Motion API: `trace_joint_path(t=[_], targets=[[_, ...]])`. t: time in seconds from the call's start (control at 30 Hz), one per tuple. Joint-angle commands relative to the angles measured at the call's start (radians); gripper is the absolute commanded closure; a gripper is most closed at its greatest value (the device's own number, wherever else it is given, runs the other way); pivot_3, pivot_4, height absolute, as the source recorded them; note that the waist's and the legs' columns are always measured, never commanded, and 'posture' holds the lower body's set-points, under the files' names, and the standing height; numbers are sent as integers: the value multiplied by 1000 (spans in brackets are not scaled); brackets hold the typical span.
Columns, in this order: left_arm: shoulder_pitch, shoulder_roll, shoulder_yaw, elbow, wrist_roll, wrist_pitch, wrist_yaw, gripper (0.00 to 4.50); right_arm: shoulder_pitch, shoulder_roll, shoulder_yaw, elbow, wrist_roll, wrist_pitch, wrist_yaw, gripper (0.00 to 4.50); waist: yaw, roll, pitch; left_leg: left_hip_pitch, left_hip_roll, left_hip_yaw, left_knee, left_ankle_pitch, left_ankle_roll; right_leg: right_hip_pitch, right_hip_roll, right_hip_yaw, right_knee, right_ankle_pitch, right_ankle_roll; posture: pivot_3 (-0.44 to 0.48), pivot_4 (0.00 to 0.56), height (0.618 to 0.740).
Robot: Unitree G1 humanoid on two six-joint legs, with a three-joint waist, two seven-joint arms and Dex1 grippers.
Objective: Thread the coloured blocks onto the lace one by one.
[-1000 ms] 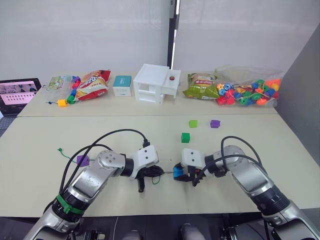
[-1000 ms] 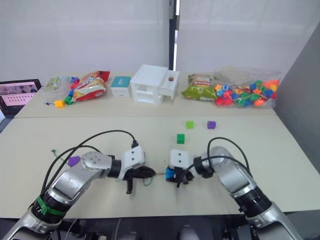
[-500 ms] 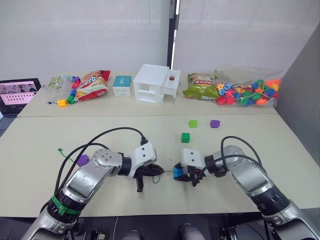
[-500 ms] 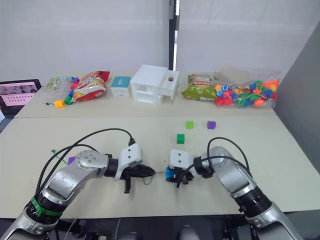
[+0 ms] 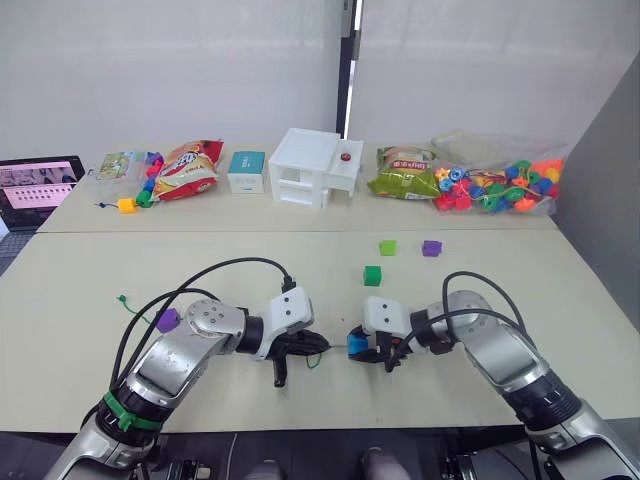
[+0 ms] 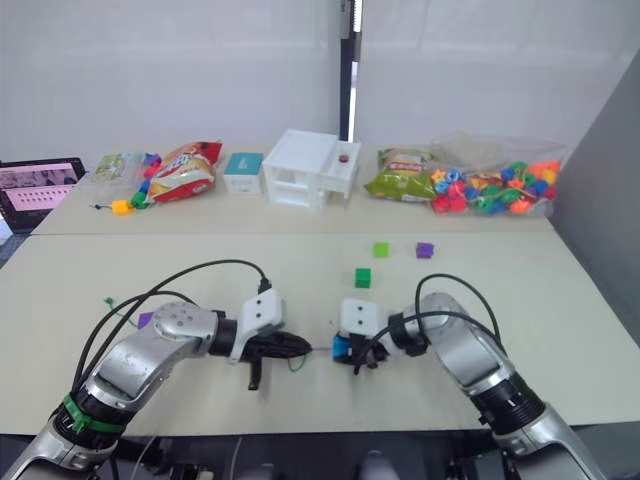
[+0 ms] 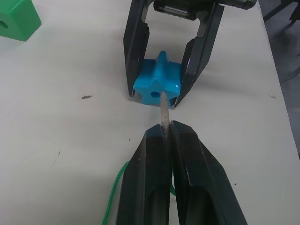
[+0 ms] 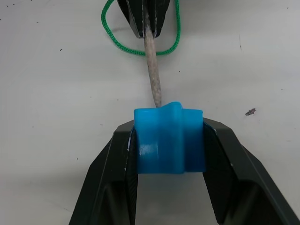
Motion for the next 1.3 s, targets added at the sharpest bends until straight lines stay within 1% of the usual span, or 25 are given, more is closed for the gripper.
trace_joint_path(t=[0.03,0.5,0.8,0.83,0.93,1.1,1.17,1.3], targets=[[-4,-28,9,-38,-36,-39,-5,4500,12,-1,22,-11,-15,11,-16,3142,1,0,0,0,0,0,0,0,0,0,0,0,0,0,0,0,150,740],[3,-21,15,-55,-63,-29,-27,4500,12,-6,32,-10,-14,12,-18,3142,-6,0,0,0,0,0,0,0,0,-1,0,0,0,0,0,0,150,740],[4,-23,-14,-8,-37,-64,-28,4500,17,-12,31,-33,-8,26,-23,3142,-5,0,0,0,0,0,0,0,0,0,0,0,0,0,0,0,150,740],[4,-15,-10,-3,-34,-70,-30,4500,20,-14,30,-34,-8,26,-23,3142,-6,0,0,0,0,0,0,0,0,0,0,0,0,0,0,0,150,740],[2,47,26,17,-22,-81,-42,4500,31,-28,23,-37,-9,23,-24,3142,-6,0,0,0,0,0,-1,0,0,-1,0,0,0,0,0,0,150,740],[4,104,24,3,-7,-78,-33,4500,36,-38,17,-46,-1,29,-31,3142,0,0,0,0,0,0,0,0,0,0,0,0,0,0,0,0,150,740],[7,103,25,-8,-11,-73,-24,4500,39,-39,16,-51,2,32,-34,3142,1,0,0,0,0,0,0,0,0,0,0,0,-1,0,0,0,150,740],[18,63,32,-31,-36,-47,6,4500,43,-39,17,-58,5,40,-38,3142,0,0,0,0,0,0,-1,0,0,0,0,0,0,0,0,0,150,740]])
